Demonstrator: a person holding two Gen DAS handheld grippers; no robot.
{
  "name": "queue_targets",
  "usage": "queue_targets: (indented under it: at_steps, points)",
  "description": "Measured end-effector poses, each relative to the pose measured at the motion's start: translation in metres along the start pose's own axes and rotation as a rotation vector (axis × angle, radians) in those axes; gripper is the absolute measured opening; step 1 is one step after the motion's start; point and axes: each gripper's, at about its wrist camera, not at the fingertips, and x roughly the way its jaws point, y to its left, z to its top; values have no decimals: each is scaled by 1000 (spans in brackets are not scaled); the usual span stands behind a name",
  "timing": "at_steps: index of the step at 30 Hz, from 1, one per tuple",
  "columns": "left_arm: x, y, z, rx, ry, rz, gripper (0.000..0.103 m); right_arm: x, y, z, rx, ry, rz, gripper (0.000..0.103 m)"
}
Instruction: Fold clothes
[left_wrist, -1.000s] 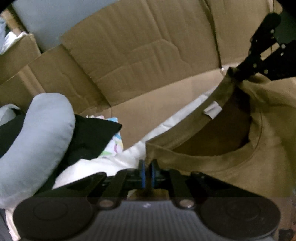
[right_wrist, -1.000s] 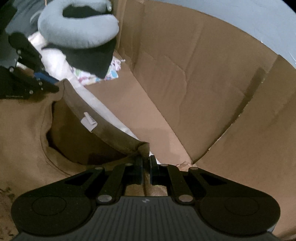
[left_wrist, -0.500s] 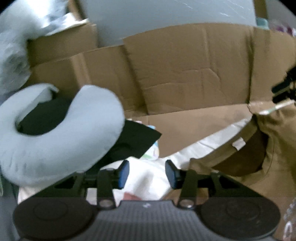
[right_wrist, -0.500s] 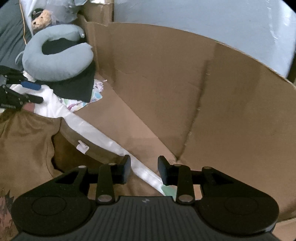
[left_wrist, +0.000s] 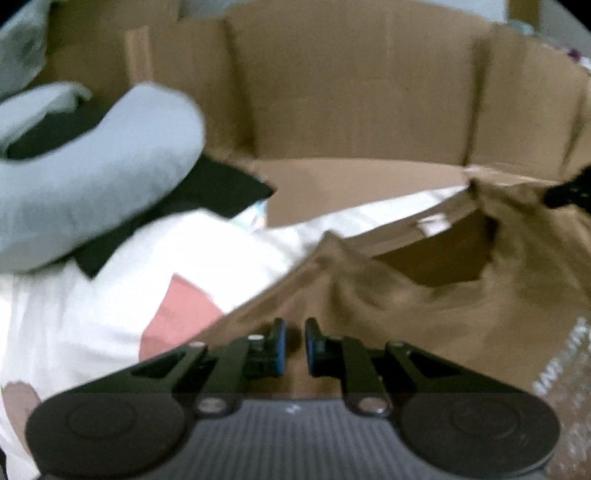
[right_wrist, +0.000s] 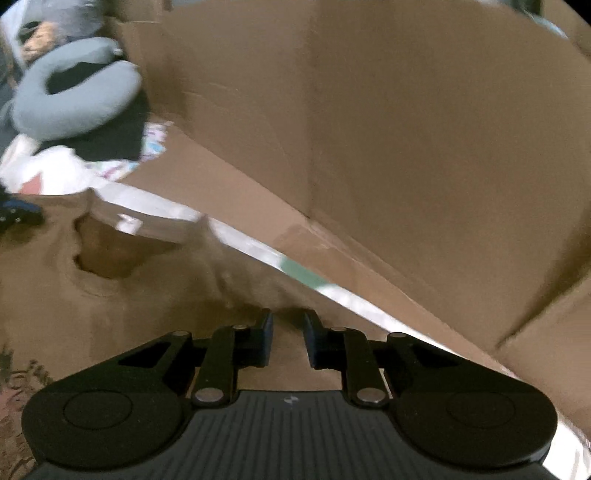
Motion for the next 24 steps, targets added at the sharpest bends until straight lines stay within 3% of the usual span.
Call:
queue_targets:
  at_steps: [3, 7, 14, 17, 19, 21, 23, 24]
  points:
    - [5, 2, 3, -24, 14, 30, 3, 13, -11, -2, 75, 24, -42, 23]
    - [11, 5, 7, -57, 33, 70, 3, 23, -26, -4, 172, 30, -61, 22]
    - [14, 5, 12, -116, 56, 117, 3, 26, -19, 13, 206, 14, -84, 21]
    - [9, -1, 15, -98, 53, 106, 16, 24, -4, 19, 184, -4, -11, 21]
    - [6, -4, 16, -95, 54, 97, 32, 28, 10, 20, 142, 5, 14, 21]
    - [2, -5, 15, -103, 59, 96, 35, 35, 21, 20, 118, 27, 25, 21]
    - [0, -6, 14, -117, 67, 97, 39, 41, 27, 19, 112, 42, 4, 30]
    - [0, -6, 14, -123, 71, 96, 48, 42, 28, 18, 118, 40, -4, 31]
